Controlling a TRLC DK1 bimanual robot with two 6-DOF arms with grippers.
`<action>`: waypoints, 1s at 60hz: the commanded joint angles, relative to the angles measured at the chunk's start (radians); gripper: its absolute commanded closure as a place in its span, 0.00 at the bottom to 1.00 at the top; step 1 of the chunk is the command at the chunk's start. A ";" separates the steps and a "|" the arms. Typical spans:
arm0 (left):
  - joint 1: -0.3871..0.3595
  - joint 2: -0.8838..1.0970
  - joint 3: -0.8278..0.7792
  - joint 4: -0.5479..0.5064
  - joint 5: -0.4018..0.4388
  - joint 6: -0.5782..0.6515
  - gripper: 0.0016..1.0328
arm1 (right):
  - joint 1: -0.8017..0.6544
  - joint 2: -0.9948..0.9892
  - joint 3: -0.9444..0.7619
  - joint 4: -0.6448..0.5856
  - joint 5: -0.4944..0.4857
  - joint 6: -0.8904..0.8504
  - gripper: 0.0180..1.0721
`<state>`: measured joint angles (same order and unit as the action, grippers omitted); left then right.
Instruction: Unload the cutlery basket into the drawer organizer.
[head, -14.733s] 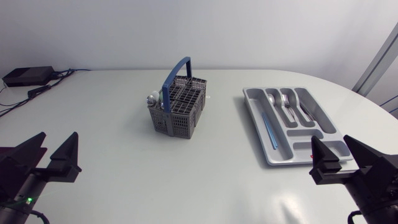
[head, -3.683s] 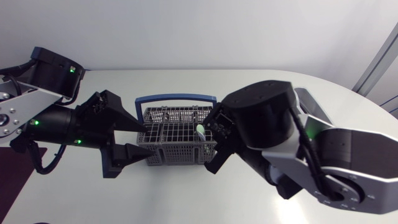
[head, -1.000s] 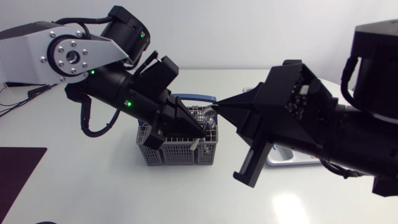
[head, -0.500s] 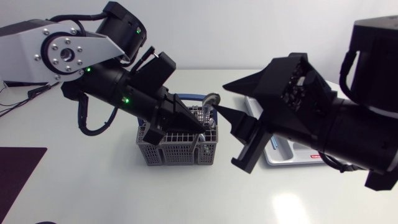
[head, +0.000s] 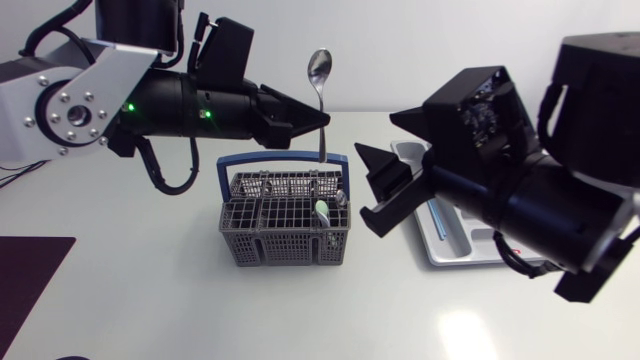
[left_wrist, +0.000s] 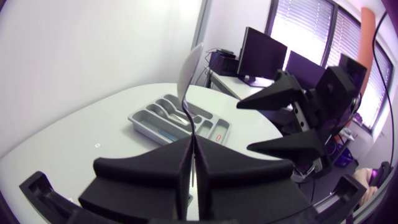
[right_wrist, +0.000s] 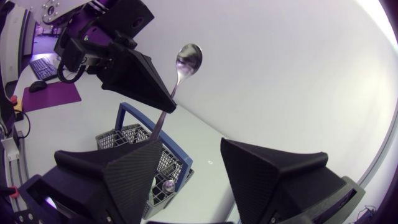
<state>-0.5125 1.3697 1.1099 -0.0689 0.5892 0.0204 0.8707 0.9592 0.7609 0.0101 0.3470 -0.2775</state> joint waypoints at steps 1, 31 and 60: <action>0.006 -0.003 -0.039 0.049 -0.014 -0.128 0.96 | -0.022 0.069 -0.012 0.030 0.021 0.084 0.43; -0.050 0.025 -0.015 0.146 -0.126 -0.272 0.96 | -0.105 0.286 0.167 0.085 -0.022 0.256 0.52; -0.031 0.031 -0.007 0.162 -0.135 -0.301 0.96 | -0.153 0.374 0.272 -0.018 -0.129 0.359 0.66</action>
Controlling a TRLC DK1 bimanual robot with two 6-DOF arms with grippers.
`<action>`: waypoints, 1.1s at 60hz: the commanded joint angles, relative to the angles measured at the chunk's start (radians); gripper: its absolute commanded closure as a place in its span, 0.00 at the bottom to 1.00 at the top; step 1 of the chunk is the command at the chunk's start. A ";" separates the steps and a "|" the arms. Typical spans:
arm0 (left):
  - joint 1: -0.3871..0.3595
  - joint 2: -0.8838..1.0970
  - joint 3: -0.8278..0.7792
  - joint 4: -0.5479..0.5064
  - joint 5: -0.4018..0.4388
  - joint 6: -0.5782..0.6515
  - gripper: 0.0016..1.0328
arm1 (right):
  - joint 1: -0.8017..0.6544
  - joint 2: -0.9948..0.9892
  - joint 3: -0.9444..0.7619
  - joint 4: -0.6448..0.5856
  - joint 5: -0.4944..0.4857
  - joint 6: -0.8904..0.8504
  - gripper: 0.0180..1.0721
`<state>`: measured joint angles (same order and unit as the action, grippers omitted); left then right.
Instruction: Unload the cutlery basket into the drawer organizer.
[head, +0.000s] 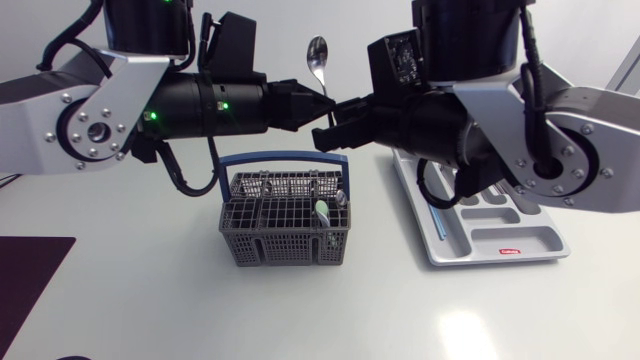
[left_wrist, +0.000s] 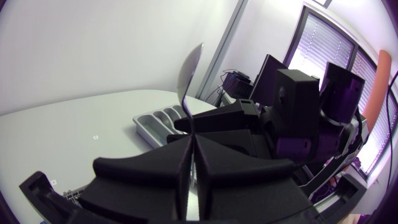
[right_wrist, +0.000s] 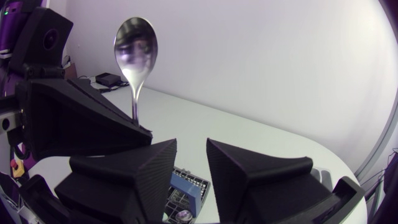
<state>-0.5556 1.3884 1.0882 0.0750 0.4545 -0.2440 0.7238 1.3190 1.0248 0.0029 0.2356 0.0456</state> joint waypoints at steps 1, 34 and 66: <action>0.016 0.011 0.015 0.019 0.000 -0.040 0.96 | -0.007 0.014 0.008 -0.012 -0.022 0.039 0.66; 0.075 0.077 0.073 -0.021 0.006 -0.063 0.96 | -0.109 -0.063 0.021 -0.130 -0.260 0.083 0.47; 0.065 0.110 0.119 -0.041 0.018 -0.083 0.96 | -0.055 0.009 0.064 -0.109 -0.254 0.059 0.44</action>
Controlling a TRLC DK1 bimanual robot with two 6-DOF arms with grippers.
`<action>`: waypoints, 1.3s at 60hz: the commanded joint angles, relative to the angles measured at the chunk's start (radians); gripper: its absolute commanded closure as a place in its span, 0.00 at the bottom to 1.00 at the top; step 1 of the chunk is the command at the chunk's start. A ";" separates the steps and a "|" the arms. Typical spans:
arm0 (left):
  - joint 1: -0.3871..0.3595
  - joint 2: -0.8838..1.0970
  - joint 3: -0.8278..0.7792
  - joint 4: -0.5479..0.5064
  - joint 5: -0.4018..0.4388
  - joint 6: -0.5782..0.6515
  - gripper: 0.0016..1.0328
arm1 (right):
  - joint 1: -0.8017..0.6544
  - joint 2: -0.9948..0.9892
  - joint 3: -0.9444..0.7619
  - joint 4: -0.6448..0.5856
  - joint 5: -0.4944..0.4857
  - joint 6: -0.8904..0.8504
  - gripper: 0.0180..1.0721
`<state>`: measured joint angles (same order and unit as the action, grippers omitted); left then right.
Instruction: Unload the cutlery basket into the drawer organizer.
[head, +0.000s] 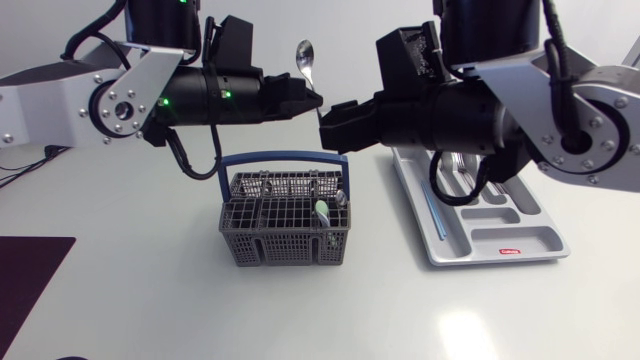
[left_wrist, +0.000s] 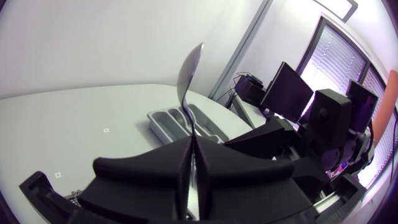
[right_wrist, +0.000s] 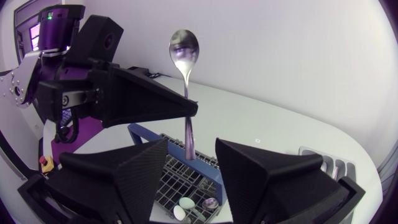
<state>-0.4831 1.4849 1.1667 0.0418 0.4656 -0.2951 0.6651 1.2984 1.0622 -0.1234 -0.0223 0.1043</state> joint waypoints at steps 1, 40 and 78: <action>-0.008 0.012 0.040 -0.008 0.007 -0.032 0.96 | 0.004 0.030 0.027 0.019 0.004 0.000 0.44; -0.018 0.017 0.036 -0.016 0.019 -0.052 0.96 | 0.030 0.119 0.056 0.074 0.041 -0.021 0.82; -0.015 0.020 0.037 -0.029 0.018 -0.050 0.95 | 0.034 0.096 0.022 0.093 0.058 -0.074 0.94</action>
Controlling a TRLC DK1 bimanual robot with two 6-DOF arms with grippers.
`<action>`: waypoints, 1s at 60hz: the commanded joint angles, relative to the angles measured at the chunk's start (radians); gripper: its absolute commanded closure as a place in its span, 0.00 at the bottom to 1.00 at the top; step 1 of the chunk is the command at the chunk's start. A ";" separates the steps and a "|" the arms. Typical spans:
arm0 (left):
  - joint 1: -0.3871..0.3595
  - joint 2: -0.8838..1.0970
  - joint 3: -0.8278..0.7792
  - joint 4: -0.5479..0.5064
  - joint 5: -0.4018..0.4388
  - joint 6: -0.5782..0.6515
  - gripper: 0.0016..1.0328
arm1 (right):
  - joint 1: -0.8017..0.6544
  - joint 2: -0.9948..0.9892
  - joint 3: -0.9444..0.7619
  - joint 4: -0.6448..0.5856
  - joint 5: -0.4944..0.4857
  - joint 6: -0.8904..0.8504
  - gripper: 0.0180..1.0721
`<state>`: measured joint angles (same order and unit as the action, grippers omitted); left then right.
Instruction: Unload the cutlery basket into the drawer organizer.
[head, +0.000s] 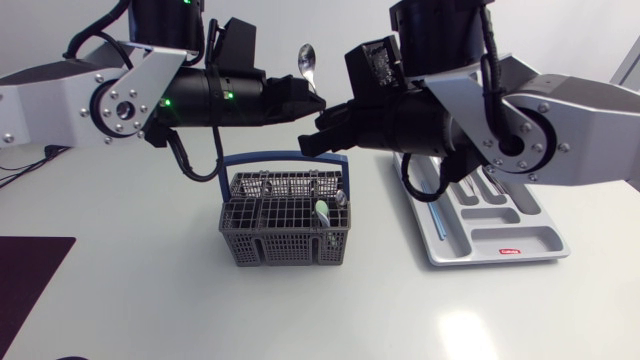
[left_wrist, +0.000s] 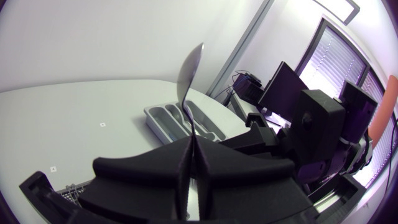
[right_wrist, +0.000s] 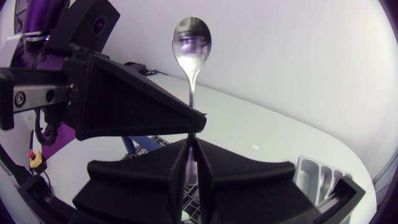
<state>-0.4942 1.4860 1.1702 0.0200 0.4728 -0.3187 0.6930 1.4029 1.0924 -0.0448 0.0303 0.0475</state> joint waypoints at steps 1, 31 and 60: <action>-0.004 0.019 0.034 -0.008 0.010 -0.025 0.95 | 0.007 -0.008 -0.008 0.014 0.005 -0.018 0.94; 0.013 -0.043 0.049 -0.055 0.009 0.018 0.04 | -0.064 -0.067 -0.078 -0.046 -0.093 -0.086 0.94; -0.010 -0.095 0.029 -0.226 -0.013 0.224 0.04 | -0.598 -0.305 -0.302 -0.217 -0.495 -0.515 0.94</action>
<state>-0.4961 1.4139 1.1889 -0.1944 0.4622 -0.1337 0.1677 1.1313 0.8391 -0.2321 -0.4171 -0.3599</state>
